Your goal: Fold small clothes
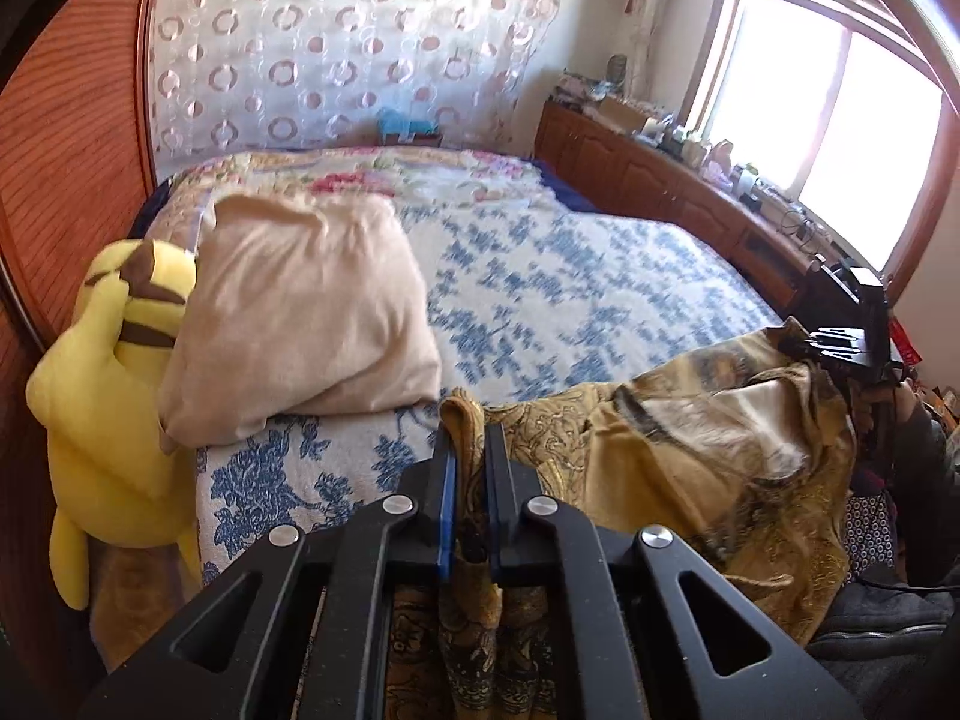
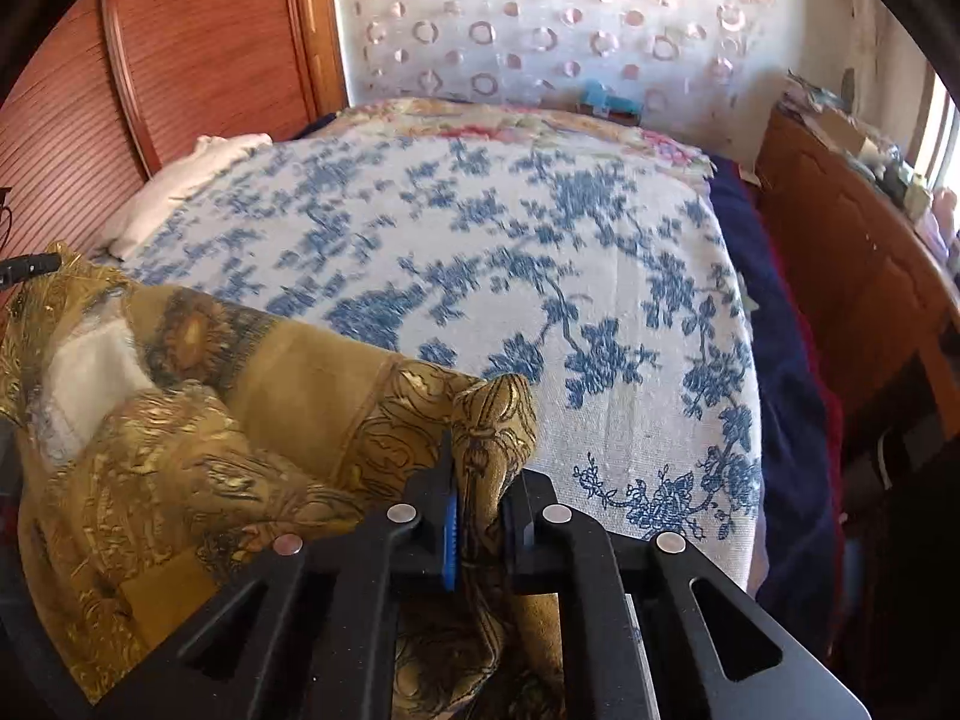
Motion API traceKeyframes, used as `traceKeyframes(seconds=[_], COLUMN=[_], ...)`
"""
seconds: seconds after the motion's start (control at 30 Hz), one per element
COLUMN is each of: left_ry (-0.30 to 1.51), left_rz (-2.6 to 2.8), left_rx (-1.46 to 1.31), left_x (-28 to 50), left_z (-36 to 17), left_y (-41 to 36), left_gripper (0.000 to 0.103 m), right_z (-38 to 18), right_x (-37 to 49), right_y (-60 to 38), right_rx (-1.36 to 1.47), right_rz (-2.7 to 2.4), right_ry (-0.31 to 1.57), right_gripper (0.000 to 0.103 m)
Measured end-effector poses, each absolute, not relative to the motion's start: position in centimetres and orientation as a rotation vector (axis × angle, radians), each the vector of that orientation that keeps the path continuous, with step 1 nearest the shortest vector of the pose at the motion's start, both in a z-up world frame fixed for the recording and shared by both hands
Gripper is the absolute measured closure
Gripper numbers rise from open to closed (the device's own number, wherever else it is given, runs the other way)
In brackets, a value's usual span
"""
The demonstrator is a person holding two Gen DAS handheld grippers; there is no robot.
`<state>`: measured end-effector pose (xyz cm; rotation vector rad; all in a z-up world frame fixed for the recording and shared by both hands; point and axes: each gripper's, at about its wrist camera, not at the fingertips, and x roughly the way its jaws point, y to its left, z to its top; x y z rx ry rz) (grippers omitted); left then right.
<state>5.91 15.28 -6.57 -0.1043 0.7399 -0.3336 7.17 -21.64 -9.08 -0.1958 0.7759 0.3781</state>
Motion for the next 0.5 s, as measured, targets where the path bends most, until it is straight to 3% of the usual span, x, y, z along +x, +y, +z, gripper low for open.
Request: traceKeyframes(seconds=[0.5], left_ry=[0.400], left_rz=[-0.405], left_rx=[-0.056], left_x=[-0.4], left_z=[4.1], left_y=[12.9], left_gripper=[0.095], right_z=[2.1], right_x=[-3.5], right_y=[-25.3], right_rx=[-0.087], right_rz=[0.407], right_ry=[0.403], right_gripper=[0.094])
